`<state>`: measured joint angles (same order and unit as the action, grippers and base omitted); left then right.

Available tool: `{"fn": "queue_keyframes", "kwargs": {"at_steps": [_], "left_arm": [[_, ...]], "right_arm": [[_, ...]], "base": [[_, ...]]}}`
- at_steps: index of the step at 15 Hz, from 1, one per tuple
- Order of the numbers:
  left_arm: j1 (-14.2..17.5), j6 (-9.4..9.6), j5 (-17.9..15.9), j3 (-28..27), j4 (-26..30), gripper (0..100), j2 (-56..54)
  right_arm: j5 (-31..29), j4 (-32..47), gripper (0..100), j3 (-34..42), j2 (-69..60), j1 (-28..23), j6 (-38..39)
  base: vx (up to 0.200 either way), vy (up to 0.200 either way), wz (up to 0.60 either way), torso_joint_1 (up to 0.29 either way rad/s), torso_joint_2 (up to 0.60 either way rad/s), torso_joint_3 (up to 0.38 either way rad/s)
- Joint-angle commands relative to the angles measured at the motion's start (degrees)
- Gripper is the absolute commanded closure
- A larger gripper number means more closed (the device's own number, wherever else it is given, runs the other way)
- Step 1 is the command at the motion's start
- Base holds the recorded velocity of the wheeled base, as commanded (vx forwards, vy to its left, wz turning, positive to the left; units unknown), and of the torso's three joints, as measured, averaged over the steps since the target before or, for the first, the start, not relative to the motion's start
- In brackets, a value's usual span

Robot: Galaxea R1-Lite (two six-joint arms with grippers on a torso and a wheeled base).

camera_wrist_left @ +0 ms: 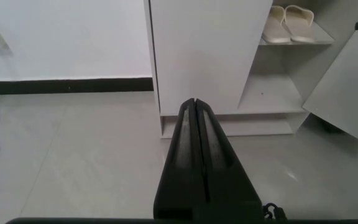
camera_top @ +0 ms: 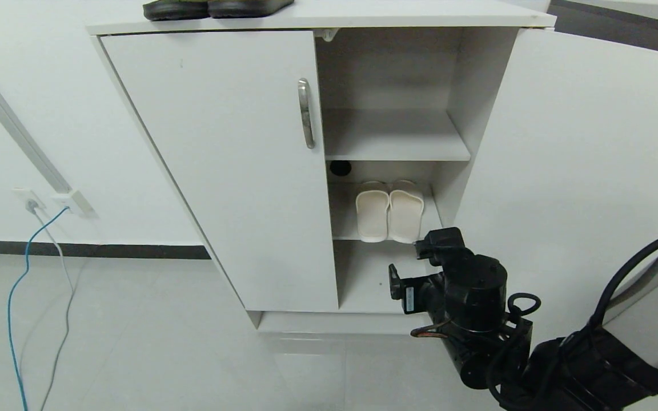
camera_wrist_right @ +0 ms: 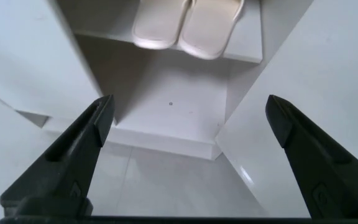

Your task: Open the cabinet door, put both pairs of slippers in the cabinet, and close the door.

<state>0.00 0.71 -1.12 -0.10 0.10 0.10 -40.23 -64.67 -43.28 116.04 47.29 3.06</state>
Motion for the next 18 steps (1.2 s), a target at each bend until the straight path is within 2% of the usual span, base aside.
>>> {"fn": "queue_keyframes", "kwargs": {"at_steps": [1,18], "left_arm": [[0.0,0.0,0.0,0.0,0.0,100,0.0],[0.0,0.17,-0.1,0.0,0.0,100,0.1]], "right_arm": [[0.0,0.0,0,0.4,0.2,0.0,0.0],[-0.3,-0.2,0,0.6,0.5,0.1,0.1]], "base": [[0.0,0.0,0.0,0.0,0.0,0.0],[0.0,0.0,0.0,0.001,0.0,0.016]]}}
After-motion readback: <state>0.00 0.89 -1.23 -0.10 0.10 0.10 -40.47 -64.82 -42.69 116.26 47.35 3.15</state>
